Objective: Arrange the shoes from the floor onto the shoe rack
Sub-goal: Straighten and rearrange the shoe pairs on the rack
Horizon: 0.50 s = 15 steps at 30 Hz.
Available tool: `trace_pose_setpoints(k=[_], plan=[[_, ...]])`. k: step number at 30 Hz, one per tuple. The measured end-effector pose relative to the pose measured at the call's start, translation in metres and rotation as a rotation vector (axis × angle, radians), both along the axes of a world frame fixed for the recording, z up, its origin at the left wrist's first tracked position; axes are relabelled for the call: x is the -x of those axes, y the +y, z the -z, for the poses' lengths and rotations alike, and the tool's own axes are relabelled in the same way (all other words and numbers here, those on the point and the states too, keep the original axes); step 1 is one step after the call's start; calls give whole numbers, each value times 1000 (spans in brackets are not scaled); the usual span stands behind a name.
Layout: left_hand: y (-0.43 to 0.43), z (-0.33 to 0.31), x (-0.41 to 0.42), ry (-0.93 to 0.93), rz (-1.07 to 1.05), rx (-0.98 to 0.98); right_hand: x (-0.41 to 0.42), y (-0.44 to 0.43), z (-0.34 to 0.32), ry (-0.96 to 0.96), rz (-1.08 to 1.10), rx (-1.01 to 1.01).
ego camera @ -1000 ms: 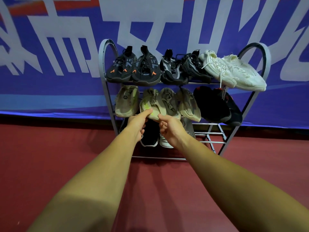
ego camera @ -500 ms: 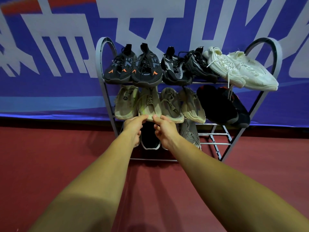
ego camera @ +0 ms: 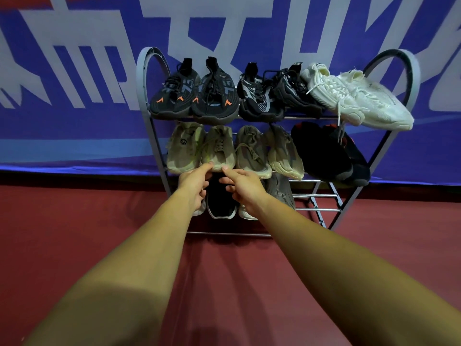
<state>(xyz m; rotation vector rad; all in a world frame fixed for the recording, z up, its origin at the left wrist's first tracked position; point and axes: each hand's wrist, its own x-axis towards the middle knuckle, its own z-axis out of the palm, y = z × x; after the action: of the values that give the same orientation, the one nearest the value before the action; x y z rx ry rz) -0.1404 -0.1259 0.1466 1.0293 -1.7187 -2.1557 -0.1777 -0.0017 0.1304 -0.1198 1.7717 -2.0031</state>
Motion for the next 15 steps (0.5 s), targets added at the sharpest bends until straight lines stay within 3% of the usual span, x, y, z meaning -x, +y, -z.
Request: trace_pose_setpoints(k=[15], plan=[[5, -1, -28, -54, 42, 69, -15, 12, 4, 14, -25, -137]])
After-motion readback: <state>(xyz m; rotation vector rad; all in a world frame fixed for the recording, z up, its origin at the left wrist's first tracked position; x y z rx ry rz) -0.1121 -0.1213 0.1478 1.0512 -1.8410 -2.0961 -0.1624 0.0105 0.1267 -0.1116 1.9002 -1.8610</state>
